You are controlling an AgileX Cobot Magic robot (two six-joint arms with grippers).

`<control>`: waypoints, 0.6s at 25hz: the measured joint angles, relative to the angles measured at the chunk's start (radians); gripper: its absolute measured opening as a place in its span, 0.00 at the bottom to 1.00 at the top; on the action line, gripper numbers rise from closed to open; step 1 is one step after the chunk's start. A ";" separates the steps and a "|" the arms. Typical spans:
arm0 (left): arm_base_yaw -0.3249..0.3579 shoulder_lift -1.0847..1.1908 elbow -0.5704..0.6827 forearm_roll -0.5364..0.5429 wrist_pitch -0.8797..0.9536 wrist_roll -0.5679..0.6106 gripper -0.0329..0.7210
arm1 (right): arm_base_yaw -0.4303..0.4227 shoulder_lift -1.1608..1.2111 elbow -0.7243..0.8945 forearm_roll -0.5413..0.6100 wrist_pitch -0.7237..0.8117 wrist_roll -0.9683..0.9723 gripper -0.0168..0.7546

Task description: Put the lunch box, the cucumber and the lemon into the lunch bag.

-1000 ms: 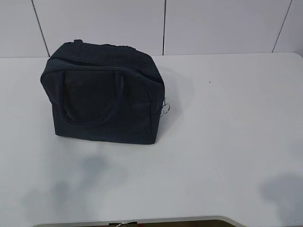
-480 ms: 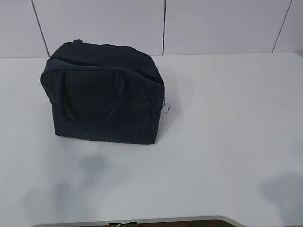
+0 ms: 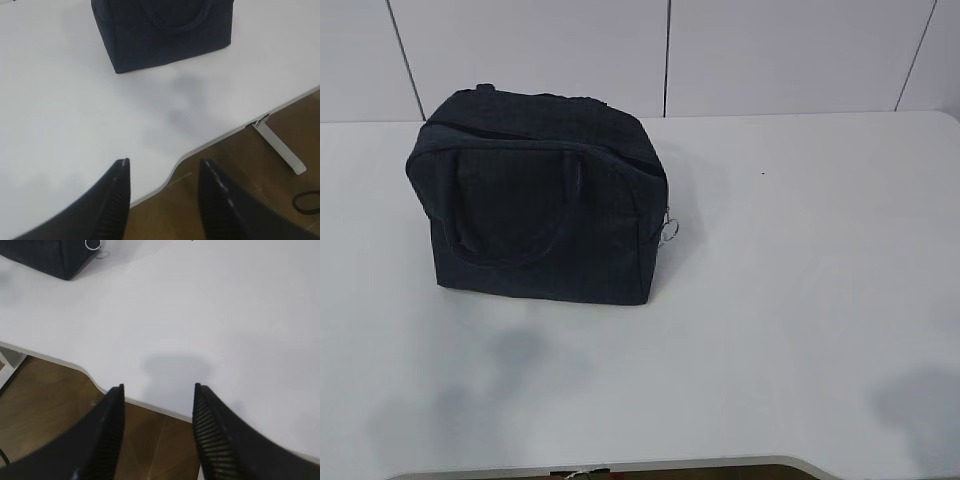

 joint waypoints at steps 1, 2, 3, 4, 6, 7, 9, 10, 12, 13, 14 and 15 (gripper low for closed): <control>0.000 0.000 0.000 0.000 0.000 0.000 0.46 | 0.000 0.000 0.000 0.000 0.000 0.000 0.50; 0.000 0.000 0.000 0.000 0.000 0.000 0.46 | 0.000 0.000 0.000 0.000 0.000 0.000 0.50; 0.002 0.000 0.000 0.000 0.000 0.000 0.46 | 0.000 0.000 0.000 0.000 0.000 0.000 0.50; 0.012 0.000 0.000 0.000 0.000 0.000 0.46 | 0.000 0.000 0.000 0.000 0.000 0.000 0.50; 0.044 0.000 0.000 0.000 0.000 0.000 0.46 | -0.002 0.000 0.000 0.000 0.000 0.002 0.50; 0.069 0.000 0.000 -0.001 0.000 0.000 0.46 | -0.006 0.000 0.000 0.000 0.000 0.002 0.50; 0.128 0.000 0.000 -0.001 0.000 0.000 0.45 | -0.037 0.000 0.000 0.000 0.000 0.002 0.50; 0.163 0.000 0.000 -0.001 0.000 0.000 0.45 | -0.058 0.000 0.000 0.000 0.000 0.002 0.50; 0.231 0.000 0.000 -0.001 0.000 0.000 0.44 | -0.125 0.000 0.000 0.000 0.000 0.002 0.50; 0.258 0.000 0.000 -0.001 0.000 0.000 0.44 | -0.163 0.000 0.000 -0.002 0.000 0.002 0.50; 0.288 0.000 0.000 -0.001 0.000 0.000 0.44 | -0.194 0.000 0.000 -0.002 0.000 0.002 0.50; 0.314 0.000 0.000 -0.001 0.000 0.000 0.44 | -0.234 0.000 0.000 -0.002 0.000 0.002 0.50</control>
